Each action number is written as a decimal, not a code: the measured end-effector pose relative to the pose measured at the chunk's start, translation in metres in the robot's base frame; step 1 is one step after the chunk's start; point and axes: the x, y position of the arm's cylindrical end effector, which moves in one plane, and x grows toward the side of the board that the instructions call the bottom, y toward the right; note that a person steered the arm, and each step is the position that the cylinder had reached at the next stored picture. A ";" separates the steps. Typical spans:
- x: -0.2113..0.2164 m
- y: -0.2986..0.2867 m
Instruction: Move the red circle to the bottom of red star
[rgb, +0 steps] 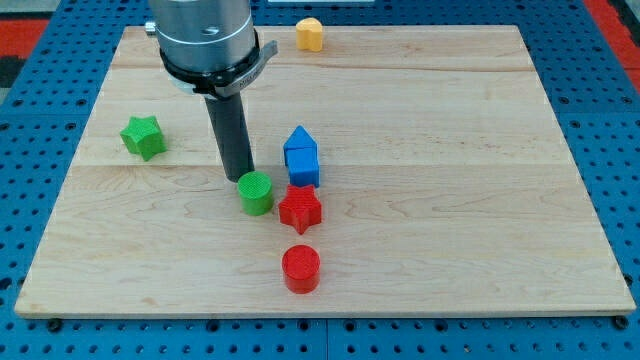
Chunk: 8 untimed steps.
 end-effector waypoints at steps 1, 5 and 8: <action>0.025 0.000; 0.156 -0.002; 0.157 0.052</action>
